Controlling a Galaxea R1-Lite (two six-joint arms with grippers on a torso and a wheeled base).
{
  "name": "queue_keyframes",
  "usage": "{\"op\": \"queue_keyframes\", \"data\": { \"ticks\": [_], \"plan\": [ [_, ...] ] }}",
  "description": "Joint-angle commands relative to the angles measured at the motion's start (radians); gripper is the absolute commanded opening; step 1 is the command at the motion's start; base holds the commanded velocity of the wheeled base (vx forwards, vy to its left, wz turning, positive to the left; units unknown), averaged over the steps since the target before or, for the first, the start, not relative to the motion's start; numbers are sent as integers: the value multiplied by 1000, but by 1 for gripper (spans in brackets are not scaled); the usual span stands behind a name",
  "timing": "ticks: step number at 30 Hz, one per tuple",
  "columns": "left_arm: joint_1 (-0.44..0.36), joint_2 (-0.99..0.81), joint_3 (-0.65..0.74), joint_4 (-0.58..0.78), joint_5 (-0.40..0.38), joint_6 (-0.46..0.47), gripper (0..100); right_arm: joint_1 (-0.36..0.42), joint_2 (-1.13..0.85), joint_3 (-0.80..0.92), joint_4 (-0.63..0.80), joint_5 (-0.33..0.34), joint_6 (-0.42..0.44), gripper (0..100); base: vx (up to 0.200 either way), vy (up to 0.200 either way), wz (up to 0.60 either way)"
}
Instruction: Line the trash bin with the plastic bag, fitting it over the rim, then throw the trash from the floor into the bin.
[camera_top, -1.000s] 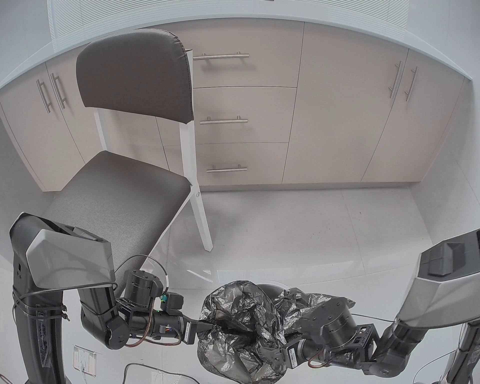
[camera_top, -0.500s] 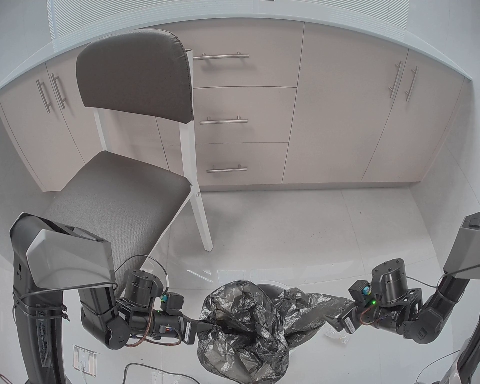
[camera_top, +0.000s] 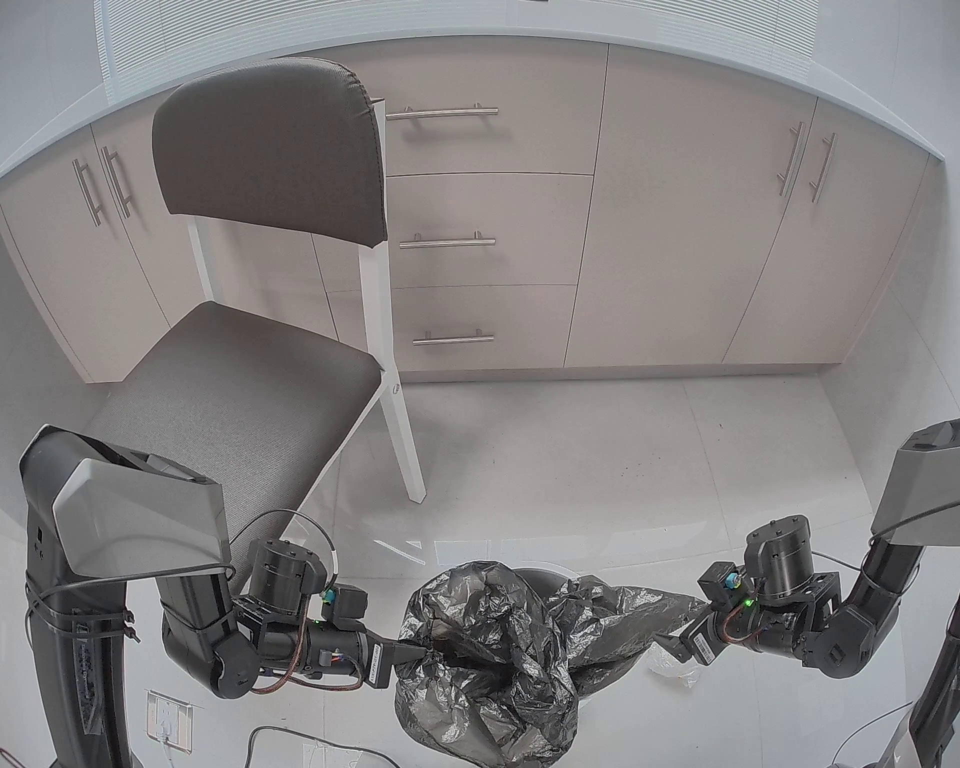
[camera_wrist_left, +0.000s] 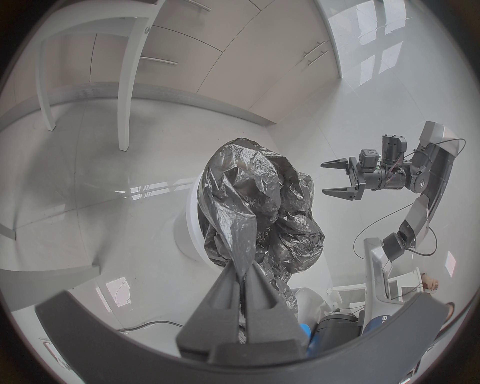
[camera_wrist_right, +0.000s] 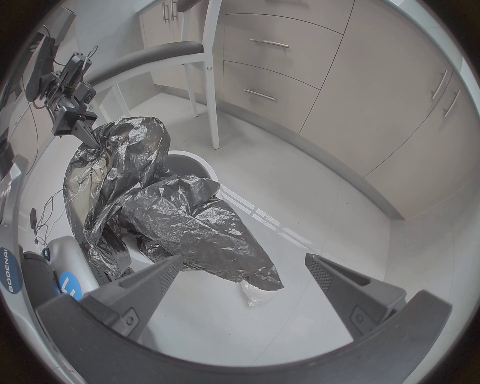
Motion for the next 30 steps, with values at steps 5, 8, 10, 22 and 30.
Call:
{"op": "queue_keyframes", "data": {
  "ticks": [5, 8, 10, 22, 30],
  "plan": [
    [0, 2, -1, 0, 0, 0, 0, 41, 115, 41, -91, 2, 0, 100, 0, 0, 0],
    [0, 2, -1, -2, 0, 0, 0, 41, 158, 35, -146, -1, -3, 100, 0, 0, 0],
    [0, 2, -1, -2, 0, 0, 0, 43, 215, 20, -202, -3, -6, 100, 0, 0, 0],
    [0, 3, -1, -2, 0, 0, 0, 37, 310, -52, -274, -10, -3, 100, 0, 0, 0],
    [0, 3, -1, -2, 0, 0, 0, 43, 308, -35, -338, -18, -1, 0, 0, 0, 0]
  ]
}}
